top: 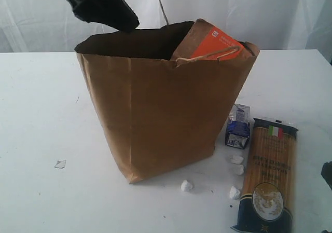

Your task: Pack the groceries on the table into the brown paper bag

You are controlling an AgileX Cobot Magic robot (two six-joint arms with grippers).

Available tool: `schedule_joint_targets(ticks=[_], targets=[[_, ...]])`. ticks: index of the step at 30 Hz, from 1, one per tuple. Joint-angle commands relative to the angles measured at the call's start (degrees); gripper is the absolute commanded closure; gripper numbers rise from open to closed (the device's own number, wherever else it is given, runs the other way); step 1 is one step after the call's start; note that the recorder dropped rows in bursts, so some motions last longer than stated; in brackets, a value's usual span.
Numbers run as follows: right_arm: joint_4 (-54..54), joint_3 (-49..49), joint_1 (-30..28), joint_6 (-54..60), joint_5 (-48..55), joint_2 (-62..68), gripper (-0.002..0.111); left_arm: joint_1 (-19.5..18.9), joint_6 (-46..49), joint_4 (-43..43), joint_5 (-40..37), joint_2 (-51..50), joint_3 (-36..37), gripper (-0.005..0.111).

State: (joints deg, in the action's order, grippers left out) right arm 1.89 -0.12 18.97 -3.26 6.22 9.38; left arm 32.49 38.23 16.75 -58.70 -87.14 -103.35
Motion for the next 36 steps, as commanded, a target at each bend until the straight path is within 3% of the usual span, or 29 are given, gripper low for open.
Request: schedule_joint_targets(ticks=[1,4,10,11,14,17,21,25,36], targets=[[0.0,0.1,-0.4,0.5,0.1,-0.2,0.108,0.2,-5.7,-1.5,-2.9,6.5,0.0,0.039],[0.0,0.1,-0.4,0.5,0.1,-0.2,0.108,0.2,-10.4,-6.3,-3.4,11.2,0.0,0.045],[0.0,0.1,-0.4,0.5,0.1,-0.2,0.108,0.2,-18.1,-12.1,-9.1,21.7,0.2,0.071],[0.0,0.1,-0.4,0.5,0.1,-0.2,0.108,0.2,-20.3,-12.1,-9.7,26.2,2.1,0.08],[0.0,0.1,-0.4,0.5,0.1,-0.2,0.108,0.2,-24.3,-14.5,-9.7,34.5,6.5,0.09],[0.0,0.1,-0.4,0.5,0.1,-0.2,0.108,0.2,-32.6,-21.4,-8.4,50.2,20.7,0.107],[0.0,0.1,-0.4,0.5,0.1,-0.2,0.108,0.2,-38.2,-22.5,-3.3,64.2,35.5,0.107],[0.0,0.1,-0.4,0.5,0.1,-0.2,0.108,0.2,-41.2,-22.5,5.3,72.1,45.7,0.107],[0.0,0.1,-0.4,0.5,0.1,-0.2,0.108,0.2,-54.3,-21.1,32.4,78.4,71.4,0.107]])
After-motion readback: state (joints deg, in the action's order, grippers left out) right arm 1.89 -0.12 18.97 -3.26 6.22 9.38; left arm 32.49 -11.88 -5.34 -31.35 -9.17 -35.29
